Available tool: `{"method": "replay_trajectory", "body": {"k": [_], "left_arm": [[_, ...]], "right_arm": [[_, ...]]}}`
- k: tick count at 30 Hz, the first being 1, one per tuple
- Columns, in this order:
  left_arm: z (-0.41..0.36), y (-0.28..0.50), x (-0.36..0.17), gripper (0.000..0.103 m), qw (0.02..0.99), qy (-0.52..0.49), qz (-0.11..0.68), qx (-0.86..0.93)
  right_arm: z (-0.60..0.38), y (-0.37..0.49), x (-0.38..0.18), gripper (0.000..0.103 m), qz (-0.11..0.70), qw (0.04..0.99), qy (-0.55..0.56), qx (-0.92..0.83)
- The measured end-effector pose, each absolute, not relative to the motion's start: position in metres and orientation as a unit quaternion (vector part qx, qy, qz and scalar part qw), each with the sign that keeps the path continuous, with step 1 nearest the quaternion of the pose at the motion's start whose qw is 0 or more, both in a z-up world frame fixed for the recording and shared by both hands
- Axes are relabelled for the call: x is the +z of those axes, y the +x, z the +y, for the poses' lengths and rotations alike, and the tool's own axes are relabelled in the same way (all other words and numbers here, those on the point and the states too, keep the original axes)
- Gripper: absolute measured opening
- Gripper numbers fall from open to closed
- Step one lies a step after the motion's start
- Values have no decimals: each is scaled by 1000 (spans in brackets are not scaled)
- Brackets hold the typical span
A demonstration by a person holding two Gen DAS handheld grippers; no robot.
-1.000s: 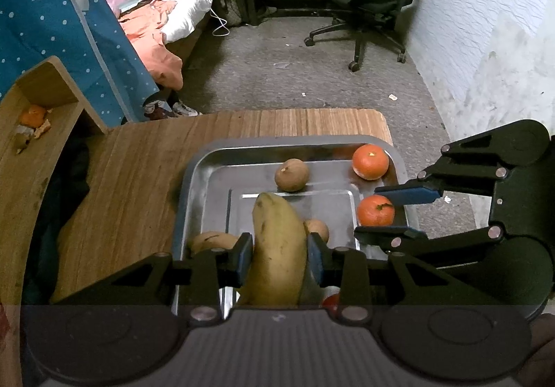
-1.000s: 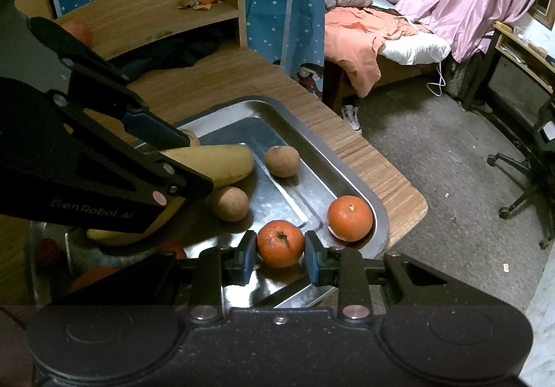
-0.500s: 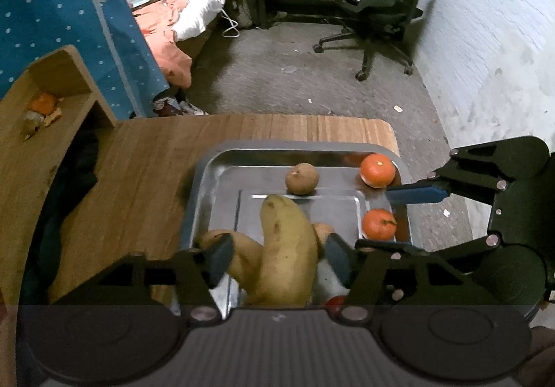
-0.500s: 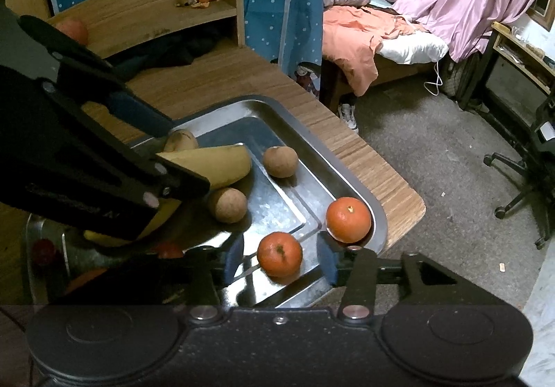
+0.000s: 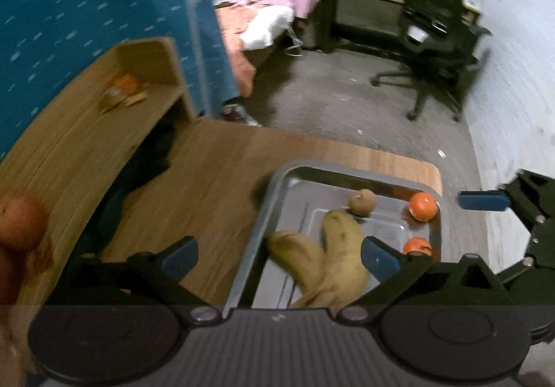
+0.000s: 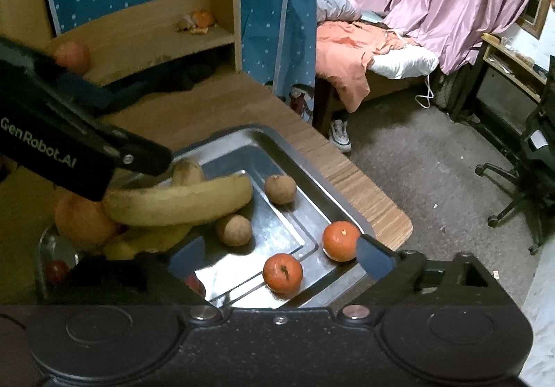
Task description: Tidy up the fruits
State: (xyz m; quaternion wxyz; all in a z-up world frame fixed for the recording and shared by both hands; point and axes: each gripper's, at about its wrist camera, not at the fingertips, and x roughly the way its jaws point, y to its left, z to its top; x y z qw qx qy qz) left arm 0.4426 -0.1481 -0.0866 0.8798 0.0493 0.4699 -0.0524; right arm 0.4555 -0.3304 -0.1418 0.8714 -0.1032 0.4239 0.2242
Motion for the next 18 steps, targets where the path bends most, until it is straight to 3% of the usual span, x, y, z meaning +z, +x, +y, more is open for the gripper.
{"method": "replay_trajectory", "body": {"k": [18], "left_arm": [[-95, 364, -46, 103, 902, -23, 426, 58]], "right_arm": [[-321, 400, -90, 102, 365, 903, -88, 210]]}}
